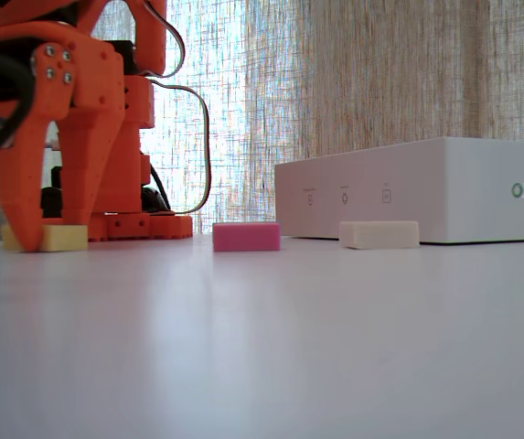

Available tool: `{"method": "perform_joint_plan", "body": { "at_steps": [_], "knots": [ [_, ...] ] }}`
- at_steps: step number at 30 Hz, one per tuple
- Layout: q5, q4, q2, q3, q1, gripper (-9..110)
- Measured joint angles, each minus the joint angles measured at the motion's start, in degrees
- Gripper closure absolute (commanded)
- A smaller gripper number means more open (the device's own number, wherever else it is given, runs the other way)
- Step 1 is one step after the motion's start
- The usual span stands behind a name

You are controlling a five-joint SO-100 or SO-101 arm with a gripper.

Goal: Grasp the yellow cuboid and put it in the bin.

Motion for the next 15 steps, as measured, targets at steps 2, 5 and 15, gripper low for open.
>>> {"method": "perform_joint_plan", "body": {
  "at_steps": [2, 5, 15],
  "knots": [
    [-0.1, 0.0, 0.0, 0.0, 0.4, 110],
    [-0.2, 0.4, 0.0, 0.0, 0.7, 110],
    [-4.1, 8.7, 11.8, -11.9, -4.5, 110]
  ]
}}
